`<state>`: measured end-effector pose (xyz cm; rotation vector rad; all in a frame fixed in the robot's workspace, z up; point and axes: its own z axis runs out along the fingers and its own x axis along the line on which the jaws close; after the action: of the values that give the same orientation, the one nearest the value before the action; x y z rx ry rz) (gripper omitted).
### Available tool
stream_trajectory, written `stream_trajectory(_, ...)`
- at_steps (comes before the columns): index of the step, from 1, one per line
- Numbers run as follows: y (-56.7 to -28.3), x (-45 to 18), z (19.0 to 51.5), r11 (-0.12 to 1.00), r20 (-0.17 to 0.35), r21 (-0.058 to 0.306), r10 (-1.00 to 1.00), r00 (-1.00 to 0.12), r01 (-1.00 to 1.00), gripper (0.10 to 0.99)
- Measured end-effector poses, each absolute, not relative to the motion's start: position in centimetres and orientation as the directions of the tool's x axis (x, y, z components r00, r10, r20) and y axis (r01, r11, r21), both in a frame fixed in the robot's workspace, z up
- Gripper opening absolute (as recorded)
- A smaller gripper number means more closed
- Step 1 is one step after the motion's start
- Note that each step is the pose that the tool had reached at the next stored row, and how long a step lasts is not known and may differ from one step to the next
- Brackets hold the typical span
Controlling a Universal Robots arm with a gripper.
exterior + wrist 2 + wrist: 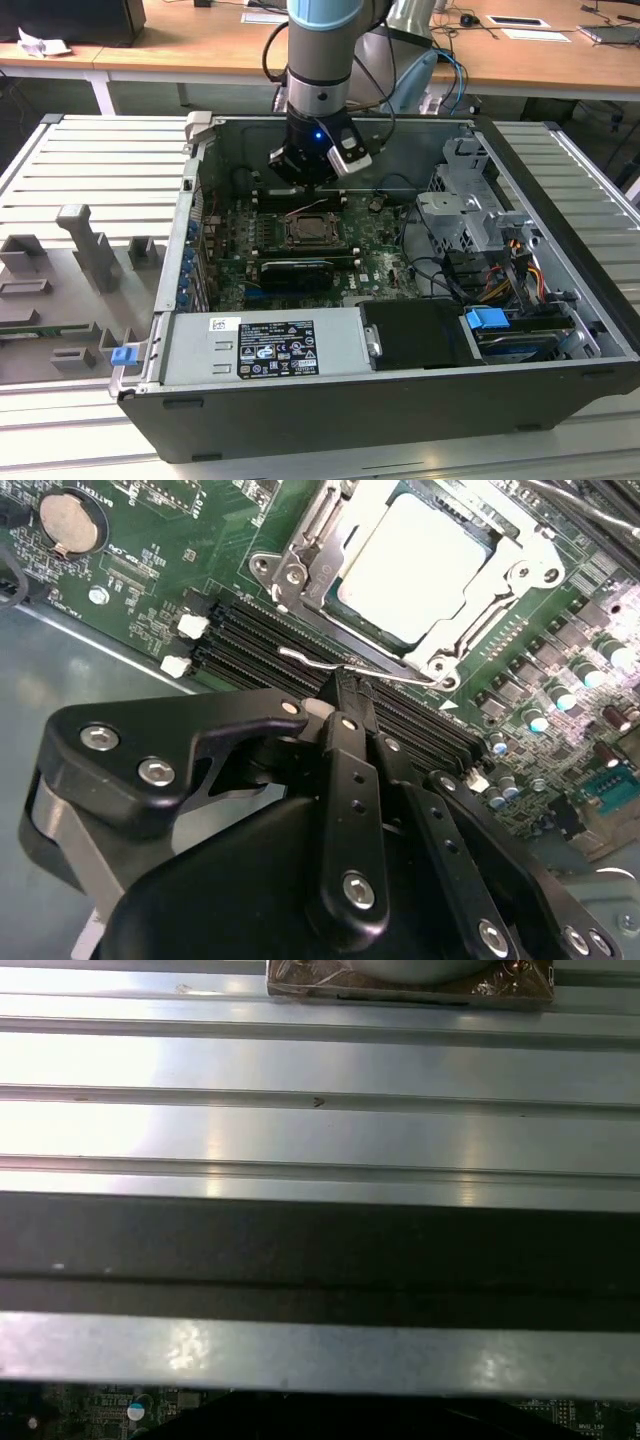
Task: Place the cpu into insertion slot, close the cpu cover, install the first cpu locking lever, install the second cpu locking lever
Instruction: 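Install the first cpu locking lever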
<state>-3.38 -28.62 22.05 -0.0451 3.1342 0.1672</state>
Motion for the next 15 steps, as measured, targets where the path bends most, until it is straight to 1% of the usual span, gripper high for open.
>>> stream_trajectory(15, -28.7, -2.0, 21.2, 0.994, -0.004, 0.106, -0.029, -1.000, -0.029, 0.106)
